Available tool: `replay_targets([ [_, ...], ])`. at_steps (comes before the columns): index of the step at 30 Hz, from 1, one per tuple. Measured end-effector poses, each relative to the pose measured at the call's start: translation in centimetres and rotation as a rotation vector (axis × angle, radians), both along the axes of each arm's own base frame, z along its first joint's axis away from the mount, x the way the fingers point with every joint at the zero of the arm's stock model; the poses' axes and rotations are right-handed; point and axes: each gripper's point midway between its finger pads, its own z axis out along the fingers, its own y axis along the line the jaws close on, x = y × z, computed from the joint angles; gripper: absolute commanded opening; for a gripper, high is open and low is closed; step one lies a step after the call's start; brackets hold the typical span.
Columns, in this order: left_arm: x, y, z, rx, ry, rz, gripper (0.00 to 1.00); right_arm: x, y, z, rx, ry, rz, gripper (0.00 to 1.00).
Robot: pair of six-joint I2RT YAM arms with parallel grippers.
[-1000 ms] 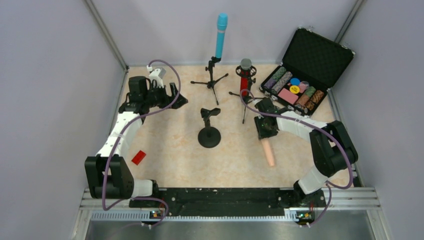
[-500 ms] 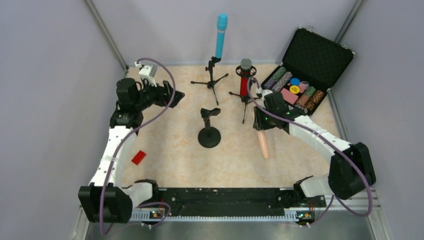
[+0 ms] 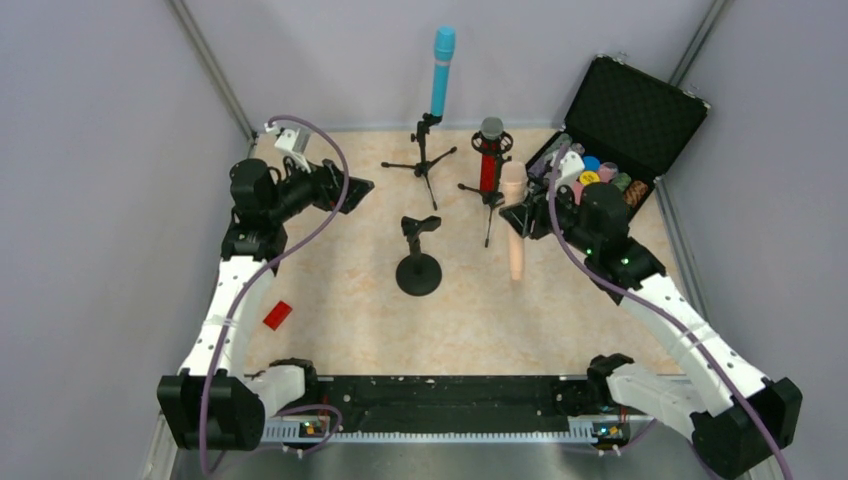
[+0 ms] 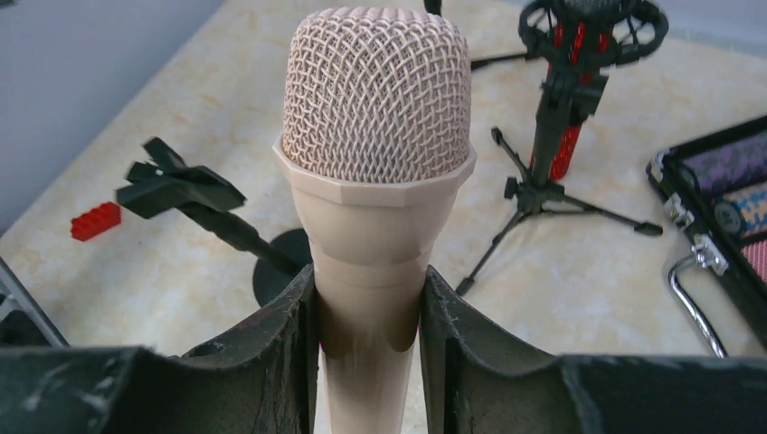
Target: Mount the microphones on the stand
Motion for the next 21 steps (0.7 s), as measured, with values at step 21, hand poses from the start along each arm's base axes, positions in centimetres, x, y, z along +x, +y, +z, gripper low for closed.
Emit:
replay_targets([
  [21,-0.1,-0.2,-1.1,-0.08,-0.015,0.019,0.99,-2.5,3.9,5.0,0.206,-0.106,0.258,0.0],
])
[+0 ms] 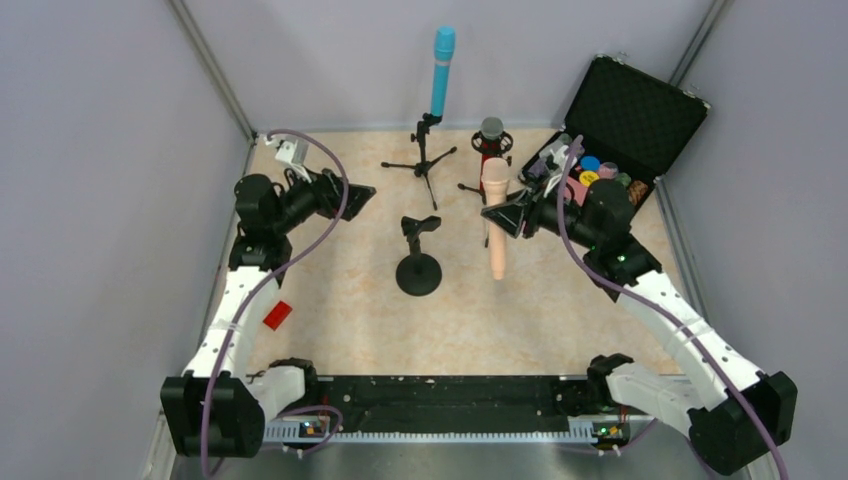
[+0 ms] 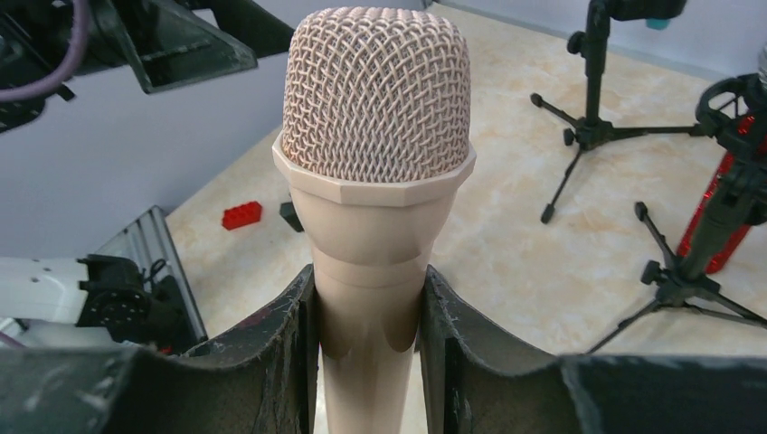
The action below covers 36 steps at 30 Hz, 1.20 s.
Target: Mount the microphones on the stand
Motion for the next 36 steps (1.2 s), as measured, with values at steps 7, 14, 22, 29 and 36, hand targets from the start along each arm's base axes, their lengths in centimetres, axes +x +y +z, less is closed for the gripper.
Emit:
replay_targets([
  [7,-1.0,-0.8,-0.4,0.027,-0.027,-0.08,0.99,0.5,-0.1,2.1,0.126,0.024,0.056,0.0],
  [14,-1.5,-1.7,-1.5,0.052,0.012,-0.184,0.98,0.6,0.5,2.8,0.184,0.047,0.111,0.0],
  [22,-1.6,-2.1,-1.3,0.048,0.039,-0.226,0.99,1.1,1.3,2.2,0.192,0.088,0.151,0.0],
  [29,-0.5,-1.3,-1.3,0.037,0.062,-0.141,0.99,1.4,1.5,2.6,0.202,0.092,0.163,0.0],
  [36,0.3,0.6,0.2,0.005,0.015,-0.042,0.99,1.4,1.6,2.5,0.201,0.093,0.164,0.0],
])
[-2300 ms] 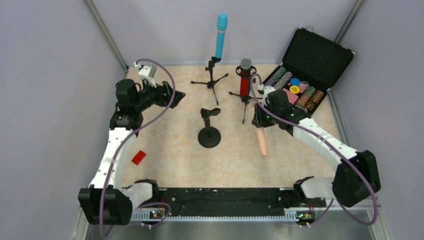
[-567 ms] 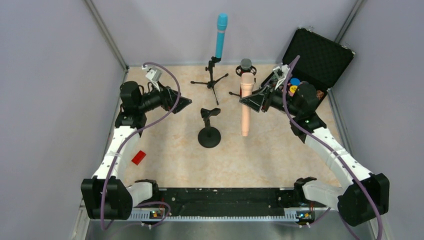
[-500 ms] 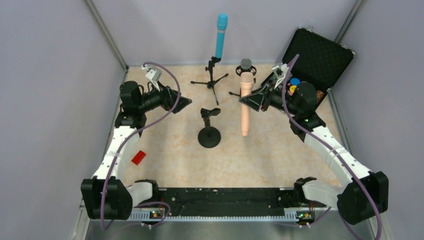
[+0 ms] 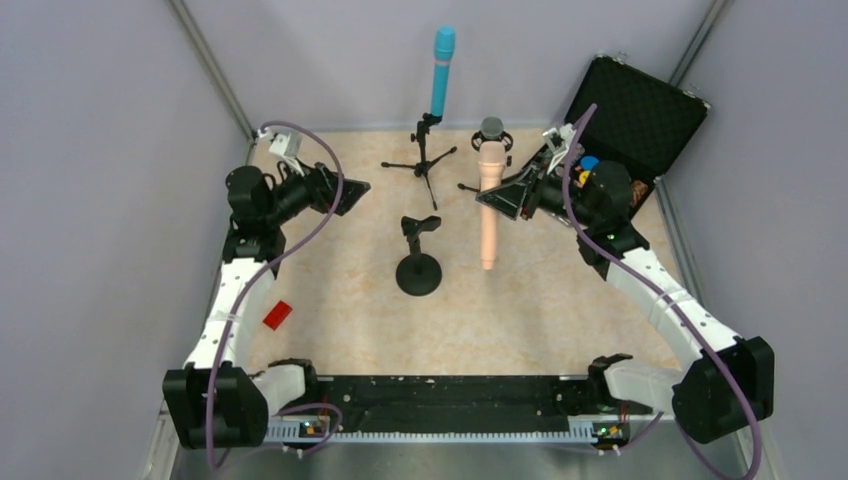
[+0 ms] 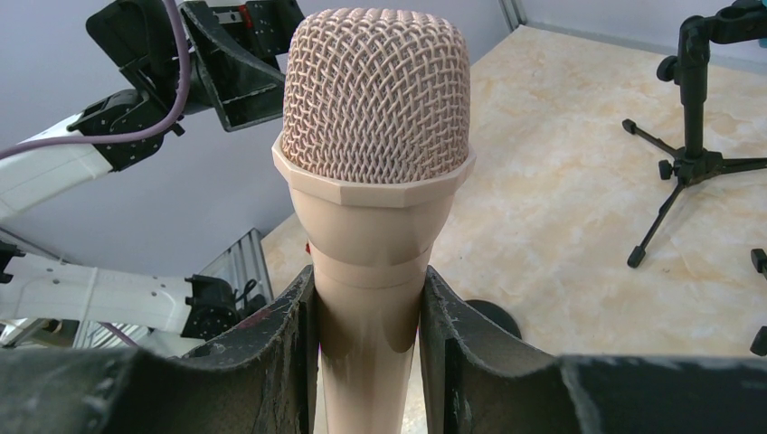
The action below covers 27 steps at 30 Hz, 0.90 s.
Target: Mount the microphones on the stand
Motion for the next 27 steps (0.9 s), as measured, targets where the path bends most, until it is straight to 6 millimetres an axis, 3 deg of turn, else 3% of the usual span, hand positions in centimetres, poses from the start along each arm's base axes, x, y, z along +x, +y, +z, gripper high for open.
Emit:
replay_targets([
  [5,-0.2,-0.3,0.1,-0.01,-0.002,-0.027,0.96,0.3,0.1,-0.4,-0.004,0.013,0.0,0.0],
  [14,0.7,-0.4,-2.6,0.001,0.141,-0.045,0.95,0.5,0.2,-0.6,-0.007,0.021,-0.001,0.0],
  [20,0.9,-0.6,-2.9,0.045,0.187,-0.051,0.95,0.6,0.1,-0.7,-0.012,0.031,-0.008,0.0],
  [27,0.2,-3.1,-3.5,0.173,0.193,-0.123,0.99,0.7,0.1,-0.8,-0.015,0.036,-0.012,0.0],
])
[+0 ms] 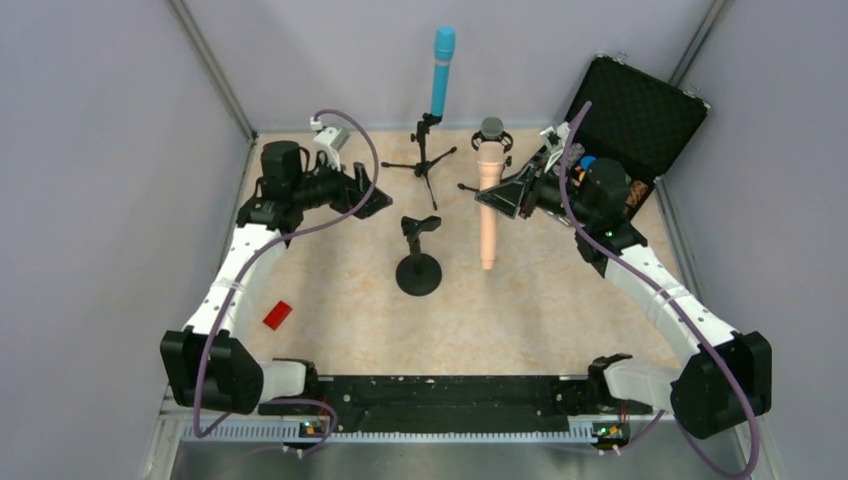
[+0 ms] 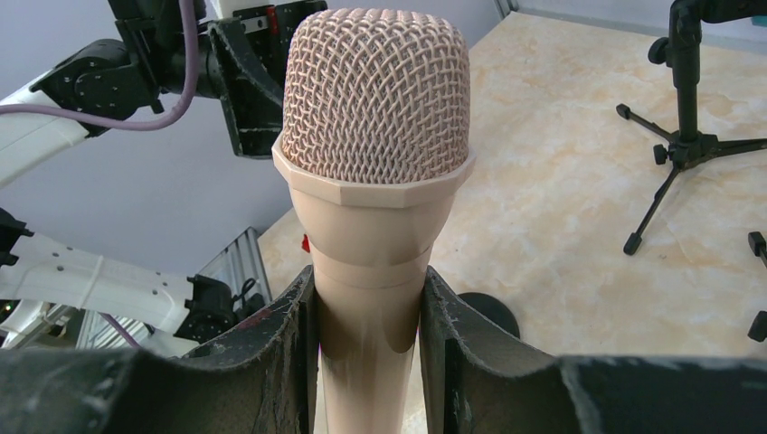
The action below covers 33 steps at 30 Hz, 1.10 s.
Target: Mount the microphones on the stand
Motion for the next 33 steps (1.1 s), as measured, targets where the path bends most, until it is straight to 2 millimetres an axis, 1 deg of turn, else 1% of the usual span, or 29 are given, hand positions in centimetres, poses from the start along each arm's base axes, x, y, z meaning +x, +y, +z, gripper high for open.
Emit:
replay_targets([
  [5,-1.4,-2.3,0.0,0.133,-0.071,-0.108,0.99,0.0,0.0,-0.1,-0.002,0.005,0.0,0.0],
  [7,-1.9,-3.0,0.2,0.165,-0.108,-0.156,0.96,0.0,0.0,-0.1,-0.002,0.005,0.0,0.0],
  [11,-2.6,-3.9,0.1,0.202,-0.153,-0.223,0.95,0.0,0.0,-0.1,-0.002,0.004,0.0,0.0],
  [15,-3.2,-4.7,0.1,0.212,-0.191,-0.287,0.94,0.0,0.0,-0.1,-0.001,0.004,0.002,0.0],
  [21,-4.5,-6.3,0.2,0.192,-0.233,-0.4,0.92,0.0,0.1,0.3,0.007,-0.017,0.008,0.0],
  [24,-4.9,-7.0,0.1,0.191,-0.233,-0.422,0.93,0.3,0.1,0.5,0.013,-0.029,0.004,0.0],
  [27,-5.1,-7.4,0.1,0.197,-0.241,-0.428,0.95,0.7,0.2,0.7,0.022,-0.041,-0.005,0.0],
  [30,-5.6,-7.7,-0.5,0.197,-0.258,-0.435,0.97,1.0,0.3,0.8,0.031,-0.048,-0.009,0.0],
  [33,-6.4,-7.5,-1.9,0.202,-0.259,-0.446,0.97,1.2,0.4,1.0,0.041,-0.055,-0.009,0.0],
])
